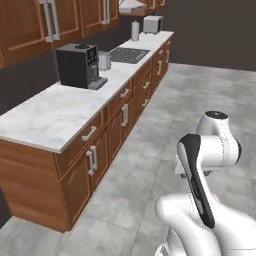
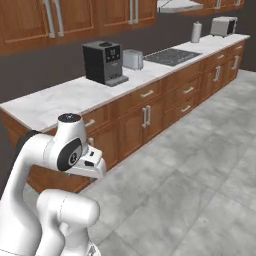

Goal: Place the tomato and corn inside the fridge drawer. Close the drawer after placing the vegetables.

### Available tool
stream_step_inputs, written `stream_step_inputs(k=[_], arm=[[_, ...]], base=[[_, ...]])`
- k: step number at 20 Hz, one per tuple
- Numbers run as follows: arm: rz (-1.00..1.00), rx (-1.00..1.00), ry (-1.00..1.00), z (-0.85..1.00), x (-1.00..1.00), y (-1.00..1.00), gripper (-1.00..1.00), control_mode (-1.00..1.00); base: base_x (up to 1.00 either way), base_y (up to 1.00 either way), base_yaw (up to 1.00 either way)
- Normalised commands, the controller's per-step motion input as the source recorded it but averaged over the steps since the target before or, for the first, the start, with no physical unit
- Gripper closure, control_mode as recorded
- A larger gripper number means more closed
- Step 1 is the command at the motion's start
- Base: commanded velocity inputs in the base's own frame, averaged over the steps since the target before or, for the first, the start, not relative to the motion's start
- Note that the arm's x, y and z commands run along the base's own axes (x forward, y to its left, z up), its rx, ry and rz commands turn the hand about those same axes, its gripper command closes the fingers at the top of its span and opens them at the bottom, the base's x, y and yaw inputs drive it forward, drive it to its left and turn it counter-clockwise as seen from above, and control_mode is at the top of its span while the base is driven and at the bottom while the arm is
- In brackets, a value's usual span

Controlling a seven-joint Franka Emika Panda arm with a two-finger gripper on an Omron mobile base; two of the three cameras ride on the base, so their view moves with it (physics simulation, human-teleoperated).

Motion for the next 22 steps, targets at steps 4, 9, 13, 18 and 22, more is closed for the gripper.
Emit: stream_step_inputs(k=[4, 9, 13, 18, 22], arm=[[0.0, 0.0, 0.0, 0.0, 0.0, 0.0, -1.0, 1.0], [0.0, 0.0, 0.0, 0.0, 0.0, 0.0, -1.0, 1.0], [0.0, 0.0, 0.0, 0.0, 0.0, 0.0, -1.0, 1.0], [0.0, 0.0, 0.0, 0.0, 0.0, 0.0, -1.0, 1.0], [0.0, 0.0, 0.0, 0.0, 0.0, 0.0, -1.0, 1.0]], base=[[1.0, -0.24, -0.38], [1.0, -0.15, -0.37], [1.0, -0.14, -0.36], [1.0, -0.05, -0.36], [1.0, 0.0, -0.37]])
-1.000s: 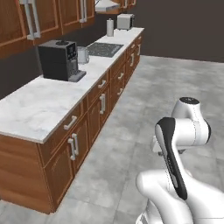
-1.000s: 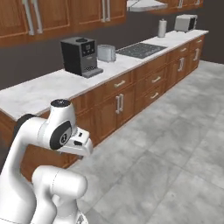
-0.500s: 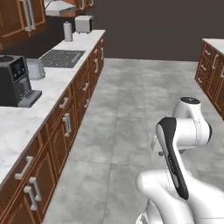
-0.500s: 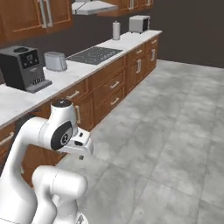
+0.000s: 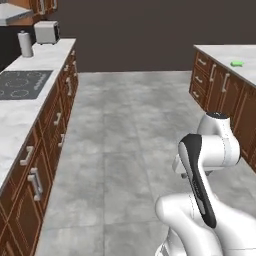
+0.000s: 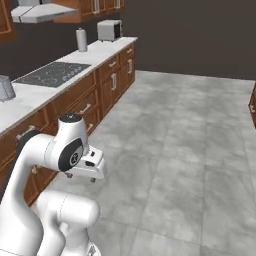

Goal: Place the tomato and corn inside the fridge drawer. Close the drawer after placing the vegetables.

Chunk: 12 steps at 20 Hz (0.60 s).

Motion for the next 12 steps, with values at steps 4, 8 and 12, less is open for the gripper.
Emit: stream_step_inputs(k=[4, 8, 12], arm=[[0.0, 0.0, 0.0, 0.0, 0.0, 0.0, -1.0, 1.0], [0.0, 0.0, 0.0, 0.0, 0.0, 0.0, -1.0, 1.0], [0.0, 0.0, 0.0, 0.0, 0.0, 0.0, -1.0, 1.0]], base=[[1.0, 0.0, -0.38], [1.0, 0.01, -0.39], [1.0, 0.01, -0.38]])
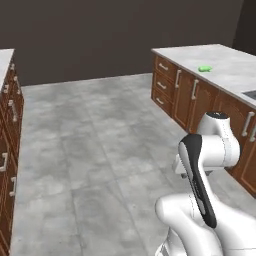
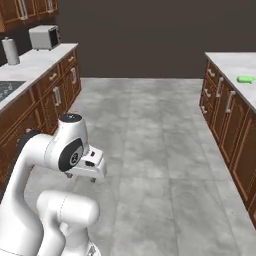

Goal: Place the tomato and corn inside the fridge drawer. Close the drawer after placing the vegetables.

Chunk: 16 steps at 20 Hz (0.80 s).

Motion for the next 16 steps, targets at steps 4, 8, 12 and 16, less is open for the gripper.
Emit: stream_step_inputs(k=[4, 8, 12, 16], arm=[[0.0, 0.0, 0.0, 0.0, 0.0, 0.0, -1.0, 1.0], [0.0, 0.0, 0.0, 0.0, 0.0, 0.0, -1.0, 1.0], [0.0, 0.0, 0.0, 0.0, 0.0, 0.0, -1.0, 1.0], [0.0, 0.0, 0.0, 0.0, 0.0, 0.0, -1.0, 1.0]], base=[[1.0, 0.0, -0.36], [1.0, 0.03, -0.36], [1.0, 0.04, -0.37], [1.0, 0.01, -0.36]])
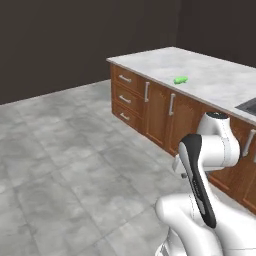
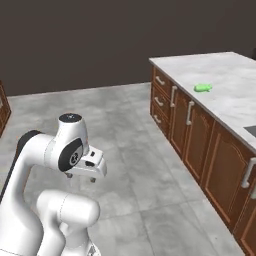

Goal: Place the tomato and corn inside the fridge drawer. Close the drawer after placing the vegetables.

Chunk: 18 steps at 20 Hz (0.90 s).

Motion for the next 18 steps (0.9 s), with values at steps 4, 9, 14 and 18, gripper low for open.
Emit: stream_step_inputs(k=[4, 9, 14, 18], arm=[[0.0, 0.0, 0.0, 0.0, 0.0, 0.0, -1.0, 1.0], [0.0, 0.0, 0.0, 0.0, 0.0, 0.0, -1.0, 1.0], [0.0, 0.0, 0.0, 0.0, 0.0, 0.0, -1.0, 1.0], [0.0, 0.0, 0.0, 0.0, 0.0, 0.0, -1.0, 1.0]], base=[[1.0, 0.01, -0.35], [1.0, 0.09, -0.36], [1.0, 0.2, -0.37], [1.0, 0.28, -0.37]])
